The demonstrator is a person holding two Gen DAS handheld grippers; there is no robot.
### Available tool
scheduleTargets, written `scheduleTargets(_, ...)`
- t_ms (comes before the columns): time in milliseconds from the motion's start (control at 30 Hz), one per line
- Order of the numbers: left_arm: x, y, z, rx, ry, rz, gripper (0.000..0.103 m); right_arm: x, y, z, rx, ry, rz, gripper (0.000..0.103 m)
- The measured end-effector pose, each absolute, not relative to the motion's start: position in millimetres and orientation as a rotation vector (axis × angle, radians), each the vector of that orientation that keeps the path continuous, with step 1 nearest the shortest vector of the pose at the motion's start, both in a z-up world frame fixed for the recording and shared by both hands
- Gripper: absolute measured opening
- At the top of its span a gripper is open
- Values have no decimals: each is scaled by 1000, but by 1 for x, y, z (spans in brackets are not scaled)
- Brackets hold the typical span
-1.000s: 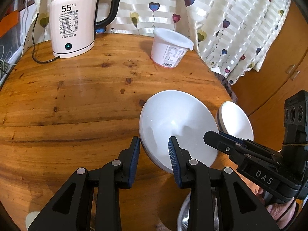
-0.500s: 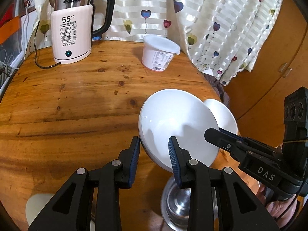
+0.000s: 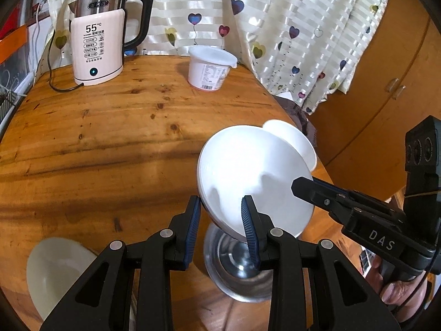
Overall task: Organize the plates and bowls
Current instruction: 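Carry the white bowl over the steel bowl and lower it inside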
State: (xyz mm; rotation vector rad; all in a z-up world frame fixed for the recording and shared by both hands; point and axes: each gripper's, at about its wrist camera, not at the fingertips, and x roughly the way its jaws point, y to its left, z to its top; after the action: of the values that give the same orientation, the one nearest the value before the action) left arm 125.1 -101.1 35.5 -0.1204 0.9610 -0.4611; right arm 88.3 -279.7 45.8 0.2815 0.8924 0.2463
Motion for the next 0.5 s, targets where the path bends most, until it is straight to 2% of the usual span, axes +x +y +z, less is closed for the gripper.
scheduleTargets(500,96,-108,18,-117,1006,-469,32,60,-286,28,282,935,234,18)
